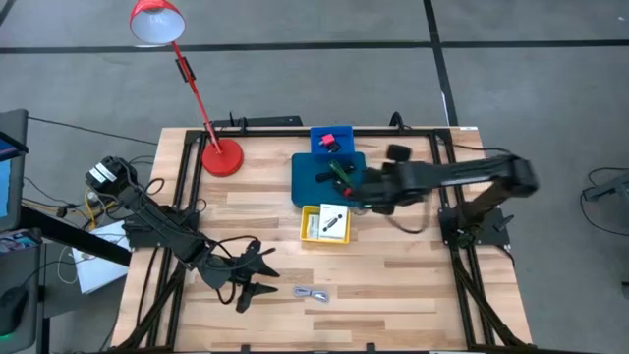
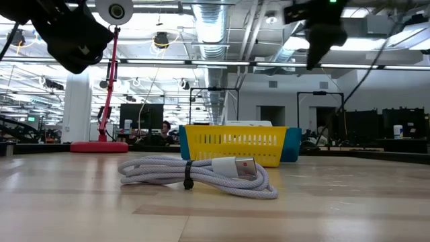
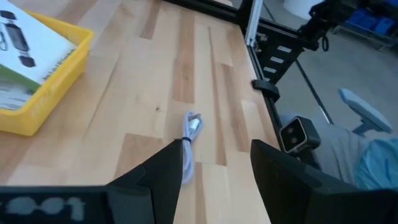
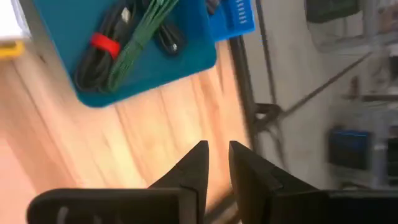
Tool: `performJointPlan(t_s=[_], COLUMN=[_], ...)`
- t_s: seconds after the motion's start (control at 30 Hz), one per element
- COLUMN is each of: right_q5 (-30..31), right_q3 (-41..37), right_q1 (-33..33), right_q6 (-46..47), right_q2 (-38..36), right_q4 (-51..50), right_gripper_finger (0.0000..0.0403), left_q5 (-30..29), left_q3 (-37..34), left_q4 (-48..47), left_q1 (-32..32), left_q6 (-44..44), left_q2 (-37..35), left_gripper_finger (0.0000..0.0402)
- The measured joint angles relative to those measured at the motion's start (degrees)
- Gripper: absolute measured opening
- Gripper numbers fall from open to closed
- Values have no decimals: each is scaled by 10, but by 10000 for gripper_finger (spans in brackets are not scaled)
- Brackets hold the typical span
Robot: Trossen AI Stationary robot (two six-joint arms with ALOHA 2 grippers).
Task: Pick and place items into bin
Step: Put the purple charger cable into the bottom blue basket
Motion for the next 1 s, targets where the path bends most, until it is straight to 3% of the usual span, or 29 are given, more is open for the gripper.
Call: performJointPlan(t_s=[0.23,0.43,0.63,0.77,1.0], right_q5=[-74,-80,-69,-67,-65], right_q3=[-224,-369,-446,-456,-457], right_q1=[55,174,281,321,344], right_q6=[54,91,16,-20,-19], right_q2=[-190,-263,-234,-183,-88], right_q4=[226,517,801,883,935], right_gripper_finger=[59,59,59,59,59], left_q5=[-50,-74,-79,-79,-129], left_q3=[0,0,0,0,0], left_q4=[3,-1,1,5,58], left_q1=[0,0,8,22,57], left_q6=[-2,0,65,117,149], left_q2=[0,0,0,0,0], left_gripper_finger=[178,178,178,178,178])
